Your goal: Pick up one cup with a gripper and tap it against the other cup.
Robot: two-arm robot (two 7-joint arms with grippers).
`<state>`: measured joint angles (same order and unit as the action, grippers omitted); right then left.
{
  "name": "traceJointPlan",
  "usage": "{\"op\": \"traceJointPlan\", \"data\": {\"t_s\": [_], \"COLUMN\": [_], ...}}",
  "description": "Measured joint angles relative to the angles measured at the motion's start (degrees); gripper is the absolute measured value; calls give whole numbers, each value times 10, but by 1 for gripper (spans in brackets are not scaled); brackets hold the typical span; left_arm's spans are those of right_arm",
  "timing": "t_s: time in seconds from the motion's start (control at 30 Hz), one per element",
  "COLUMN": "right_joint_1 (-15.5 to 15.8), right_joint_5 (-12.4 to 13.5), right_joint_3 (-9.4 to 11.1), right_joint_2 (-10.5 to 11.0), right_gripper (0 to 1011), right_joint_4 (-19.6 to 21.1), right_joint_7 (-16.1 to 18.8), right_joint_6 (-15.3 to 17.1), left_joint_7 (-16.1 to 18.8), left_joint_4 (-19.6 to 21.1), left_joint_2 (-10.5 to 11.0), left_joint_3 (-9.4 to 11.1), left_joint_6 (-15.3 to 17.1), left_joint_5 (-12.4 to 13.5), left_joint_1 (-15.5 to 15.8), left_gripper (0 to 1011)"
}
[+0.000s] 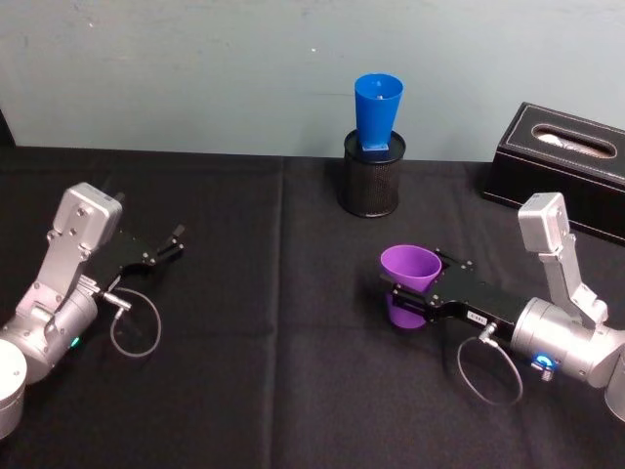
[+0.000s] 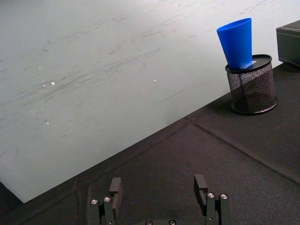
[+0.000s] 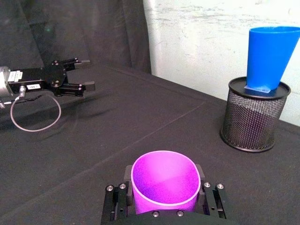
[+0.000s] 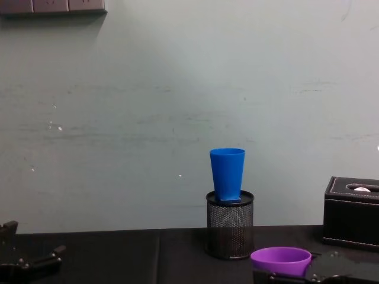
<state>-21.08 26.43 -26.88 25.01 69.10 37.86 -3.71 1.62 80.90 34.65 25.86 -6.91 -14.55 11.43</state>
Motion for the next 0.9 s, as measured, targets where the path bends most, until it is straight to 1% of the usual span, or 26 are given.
{"op": "traceJointPlan", "data": {"t_s": [0.13,0.43,0.83,0.87,0.9], "right_joint_1": [0,-3,-3,-3,-3], "right_joint_5": [7,18,17,17,16], "right_joint_3": [0,-2,-2,-2,-2], "right_joint_2": [0,-1,-1,-1,-1], "right_gripper": [732,732,732,735,765], "right_joint_4": [-2,-7,-6,-6,-6], "right_joint_7": [3,5,5,5,5], "right_joint_6": [9,17,16,16,16], "left_joint_7": [0,0,0,0,0], "left_joint_4": [0,0,0,0,0], "left_joint_2": [0,0,0,0,0], "left_joint_3": [0,0,0,0,0], "left_joint_6": [0,0,0,0,0], "left_joint_5": [0,0,0,0,0], "left_joint_1": [0,0,0,0,0], "left_gripper": [1005,1005,1005,1005,1005]}}
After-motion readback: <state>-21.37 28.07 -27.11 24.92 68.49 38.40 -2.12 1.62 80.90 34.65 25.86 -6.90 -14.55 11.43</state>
